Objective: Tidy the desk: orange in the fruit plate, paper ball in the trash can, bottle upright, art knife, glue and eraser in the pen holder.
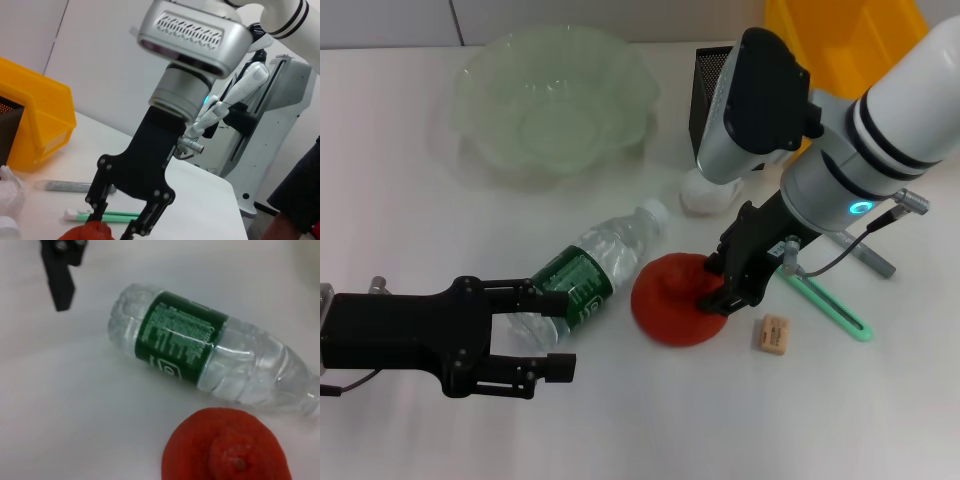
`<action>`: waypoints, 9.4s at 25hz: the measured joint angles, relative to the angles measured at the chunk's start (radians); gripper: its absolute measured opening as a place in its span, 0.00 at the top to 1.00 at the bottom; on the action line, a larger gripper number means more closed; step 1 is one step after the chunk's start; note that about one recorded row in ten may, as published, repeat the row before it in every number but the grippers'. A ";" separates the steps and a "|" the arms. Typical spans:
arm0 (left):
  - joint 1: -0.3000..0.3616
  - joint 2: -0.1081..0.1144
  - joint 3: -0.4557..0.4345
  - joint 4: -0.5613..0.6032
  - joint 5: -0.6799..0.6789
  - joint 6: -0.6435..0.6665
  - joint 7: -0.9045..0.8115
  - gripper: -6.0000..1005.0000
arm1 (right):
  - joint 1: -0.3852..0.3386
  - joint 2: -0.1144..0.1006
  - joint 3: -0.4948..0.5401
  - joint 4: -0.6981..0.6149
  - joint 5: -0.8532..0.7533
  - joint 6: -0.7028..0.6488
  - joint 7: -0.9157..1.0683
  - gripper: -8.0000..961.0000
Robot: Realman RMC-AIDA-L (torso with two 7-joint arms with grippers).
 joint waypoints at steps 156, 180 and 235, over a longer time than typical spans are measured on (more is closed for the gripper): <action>0.008 -0.030 -0.038 0.005 -0.002 -0.092 0.040 0.22 | -0.098 -0.012 0.566 -0.282 0.003 -0.161 0.314 0.55; 0.008 -0.030 -0.067 0.005 -0.004 -0.102 0.012 0.22 | -0.090 -0.008 0.629 -0.111 -0.232 0.265 0.274 0.48; -0.431 -0.059 0.813 0.381 0.244 -0.696 -1.243 0.22 | -0.348 -0.061 1.058 0.417 0.287 -0.375 -0.743 0.25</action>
